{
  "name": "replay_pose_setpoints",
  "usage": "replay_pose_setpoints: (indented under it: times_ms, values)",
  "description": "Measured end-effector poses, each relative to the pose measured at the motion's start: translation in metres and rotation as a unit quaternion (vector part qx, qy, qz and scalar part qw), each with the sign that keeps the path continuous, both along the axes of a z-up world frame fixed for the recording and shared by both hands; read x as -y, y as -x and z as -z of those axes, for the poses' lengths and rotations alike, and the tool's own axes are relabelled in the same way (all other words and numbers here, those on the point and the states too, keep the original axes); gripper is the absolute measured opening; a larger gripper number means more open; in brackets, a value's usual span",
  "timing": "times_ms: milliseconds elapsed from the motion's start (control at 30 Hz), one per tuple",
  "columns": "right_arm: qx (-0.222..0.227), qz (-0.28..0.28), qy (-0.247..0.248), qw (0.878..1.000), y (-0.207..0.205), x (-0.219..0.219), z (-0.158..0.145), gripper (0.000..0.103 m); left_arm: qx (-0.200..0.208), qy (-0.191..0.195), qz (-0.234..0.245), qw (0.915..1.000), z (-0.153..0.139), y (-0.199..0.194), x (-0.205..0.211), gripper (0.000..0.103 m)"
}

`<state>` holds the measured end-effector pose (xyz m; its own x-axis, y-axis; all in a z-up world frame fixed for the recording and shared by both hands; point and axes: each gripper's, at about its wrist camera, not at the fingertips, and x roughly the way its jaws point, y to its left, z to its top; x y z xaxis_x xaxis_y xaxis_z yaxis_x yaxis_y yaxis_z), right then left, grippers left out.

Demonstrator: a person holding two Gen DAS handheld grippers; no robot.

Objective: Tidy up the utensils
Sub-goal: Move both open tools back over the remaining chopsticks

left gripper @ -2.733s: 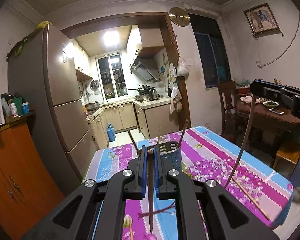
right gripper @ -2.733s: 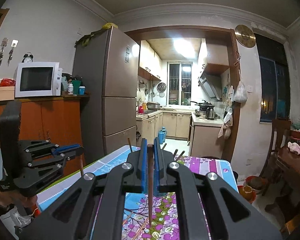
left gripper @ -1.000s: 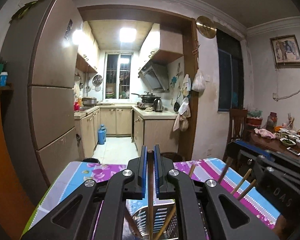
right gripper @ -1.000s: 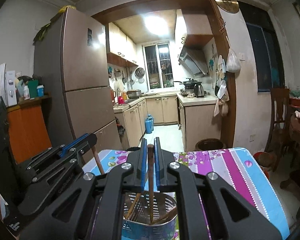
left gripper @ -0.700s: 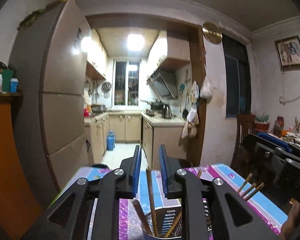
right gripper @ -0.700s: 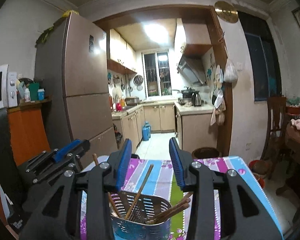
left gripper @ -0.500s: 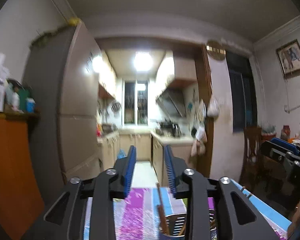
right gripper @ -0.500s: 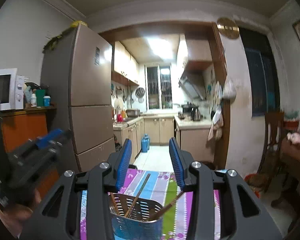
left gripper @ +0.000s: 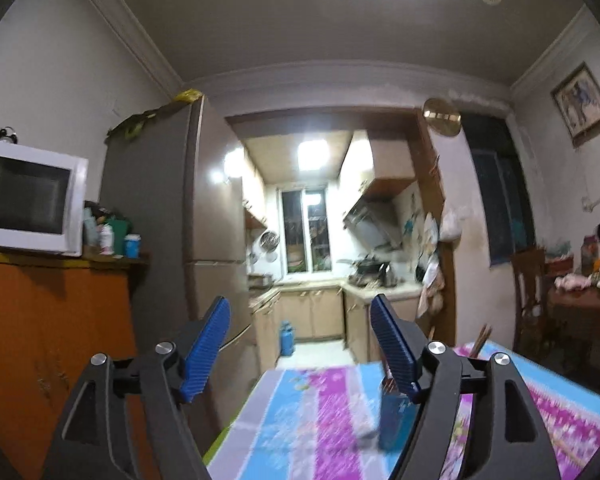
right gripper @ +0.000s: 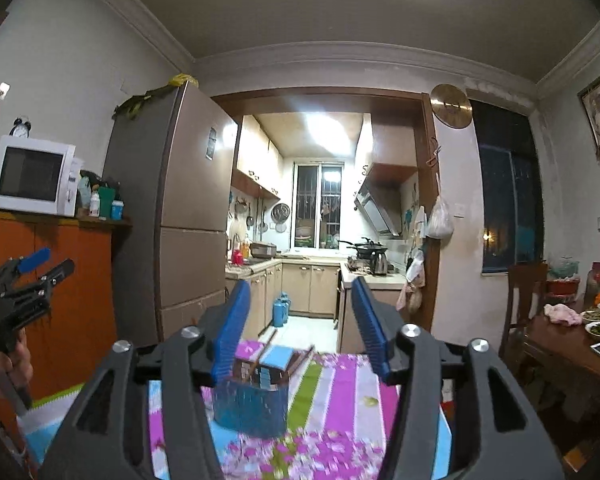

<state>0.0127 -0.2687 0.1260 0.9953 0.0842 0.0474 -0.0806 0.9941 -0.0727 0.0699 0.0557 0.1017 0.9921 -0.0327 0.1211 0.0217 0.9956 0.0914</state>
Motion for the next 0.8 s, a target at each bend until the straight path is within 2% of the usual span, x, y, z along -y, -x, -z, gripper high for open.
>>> replay_pose_setpoints:
  times_ms: [133, 333, 433, 567, 600, 733, 800]
  values:
    - [-0.014, 0.021, 0.047, 0.999, 0.038, -0.003, 0.02, 0.067, -0.03, 0.0, -0.02, 0.9994, 0.025, 0.031, -0.029, 0.077]
    - [-0.053, 0.07, 0.092, 0.992, 0.08, 0.001, 0.061, 0.071, -0.099, -0.021, -0.051, 0.9935, 0.078, 0.066, -0.065, 0.077]
    - [-0.096, 0.086, 0.09, 0.988, 0.091, 0.0, 0.088, 0.071, -0.141, -0.023, -0.051, 0.9885, 0.108, 0.078, -0.072, 0.077]
    - [-0.149, 0.067, 0.063, 0.985, 0.098, -0.01, 0.127, 0.071, -0.194, -0.02, -0.026, 0.9805, 0.148, 0.094, -0.065, 0.077]
    - [-0.163, 0.058, 0.055, 0.983, 0.1, -0.016, 0.142, 0.07, -0.204, -0.016, -0.018, 0.9787, 0.157, 0.097, -0.063, 0.077]
    - [-0.195, 0.045, 0.059, 0.978, 0.106, -0.042, 0.186, 0.054, -0.23, -0.027, -0.01, 0.9728, 0.196, 0.116, -0.047, 0.076]
    - [-0.205, 0.027, 0.057, 0.977, 0.109, -0.055, 0.204, 0.05, -0.237, -0.033, -0.008, 0.9708, 0.209, 0.121, -0.041, 0.076]
